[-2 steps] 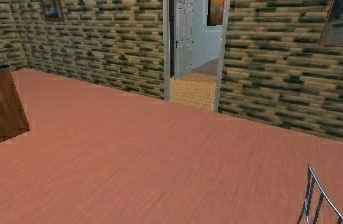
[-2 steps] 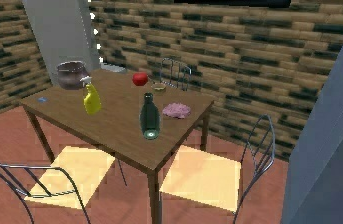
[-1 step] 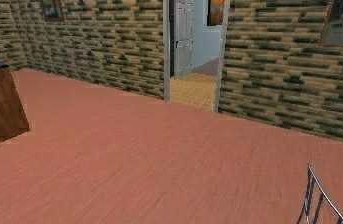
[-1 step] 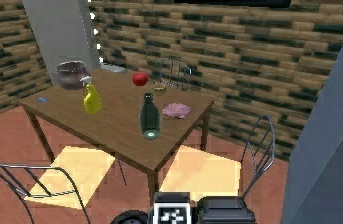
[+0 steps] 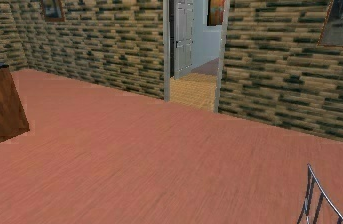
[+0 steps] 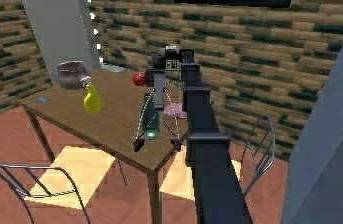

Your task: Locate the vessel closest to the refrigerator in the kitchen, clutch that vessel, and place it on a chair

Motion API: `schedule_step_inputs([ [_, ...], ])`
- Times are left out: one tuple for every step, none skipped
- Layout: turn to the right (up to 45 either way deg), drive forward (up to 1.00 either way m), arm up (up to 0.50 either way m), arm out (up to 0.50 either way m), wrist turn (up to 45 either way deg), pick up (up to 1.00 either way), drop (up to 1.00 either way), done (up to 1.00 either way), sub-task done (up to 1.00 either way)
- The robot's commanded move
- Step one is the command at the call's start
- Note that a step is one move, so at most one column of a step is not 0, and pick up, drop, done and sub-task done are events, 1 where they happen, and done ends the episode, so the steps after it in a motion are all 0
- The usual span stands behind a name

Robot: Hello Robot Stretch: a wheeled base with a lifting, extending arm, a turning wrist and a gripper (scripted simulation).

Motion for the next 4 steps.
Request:
schedule_step_inputs([
  [0.0,0.00,0.00,0.00,45.0,0.00,0.00,0.00,0.00],
  [0.0,0.00,0.00,0.00,45.0,0.00,0.00,0.00,0.00],
  [0.0,0.00,0.00,0.00,45.0,0.00,0.00,0.00,0.00],
  [0.0,0.00,0.00,0.00,18.0,0.00,0.00,0.00,0.00],
])
